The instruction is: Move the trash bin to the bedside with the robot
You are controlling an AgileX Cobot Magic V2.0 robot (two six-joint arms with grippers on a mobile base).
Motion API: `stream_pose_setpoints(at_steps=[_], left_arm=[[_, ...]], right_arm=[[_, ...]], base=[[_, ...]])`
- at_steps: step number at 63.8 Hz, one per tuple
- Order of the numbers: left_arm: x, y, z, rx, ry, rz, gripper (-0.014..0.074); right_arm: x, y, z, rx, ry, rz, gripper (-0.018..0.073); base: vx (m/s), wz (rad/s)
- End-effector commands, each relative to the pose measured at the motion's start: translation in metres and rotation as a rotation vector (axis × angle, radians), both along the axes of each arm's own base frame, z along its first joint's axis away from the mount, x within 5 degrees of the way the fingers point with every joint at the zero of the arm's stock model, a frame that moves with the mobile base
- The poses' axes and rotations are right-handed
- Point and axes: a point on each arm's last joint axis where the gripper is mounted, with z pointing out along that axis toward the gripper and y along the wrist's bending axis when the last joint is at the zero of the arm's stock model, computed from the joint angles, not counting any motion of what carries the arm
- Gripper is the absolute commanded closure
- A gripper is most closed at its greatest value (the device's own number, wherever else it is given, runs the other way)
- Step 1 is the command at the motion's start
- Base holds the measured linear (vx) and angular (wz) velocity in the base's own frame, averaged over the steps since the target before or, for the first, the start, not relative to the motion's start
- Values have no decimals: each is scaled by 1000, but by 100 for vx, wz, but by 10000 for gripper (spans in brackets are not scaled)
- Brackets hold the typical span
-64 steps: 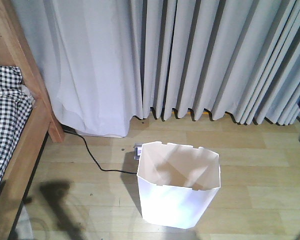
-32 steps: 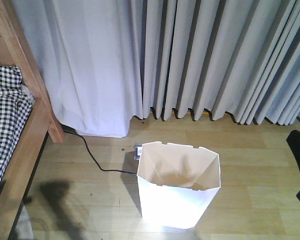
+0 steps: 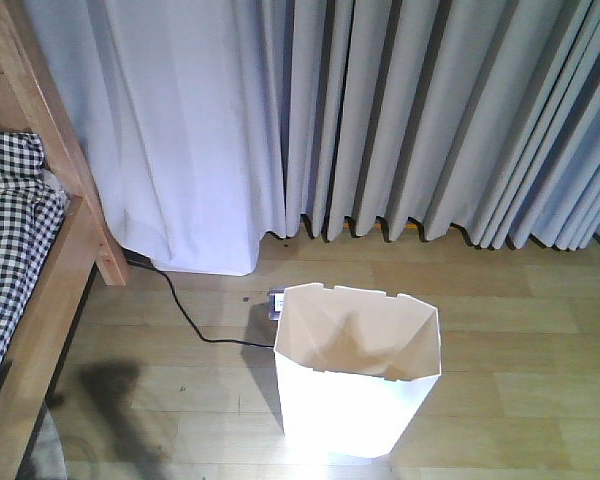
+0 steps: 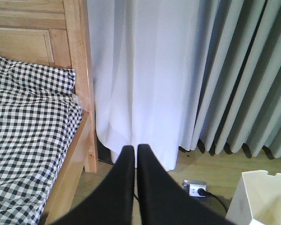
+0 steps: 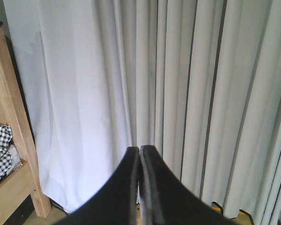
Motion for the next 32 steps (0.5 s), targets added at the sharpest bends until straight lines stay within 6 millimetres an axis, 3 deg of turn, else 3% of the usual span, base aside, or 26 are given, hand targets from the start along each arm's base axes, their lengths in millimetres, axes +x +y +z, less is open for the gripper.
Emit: stream_pose_setpoints(at_steps=[1, 14, 32], left_arm=[[1, 0, 5, 4, -77, -4, 603], [1, 0, 5, 4, -77, -4, 603], [1, 0, 5, 4, -77, -4, 603]], right_arm=[[1, -3, 12, 19, -52, -33, 568], [1, -4, 12, -22, -67, -46, 568], [-3, -19, 10, -77, -153, -213, 568]], base=[[0, 0], [0, 0], [0, 0]])
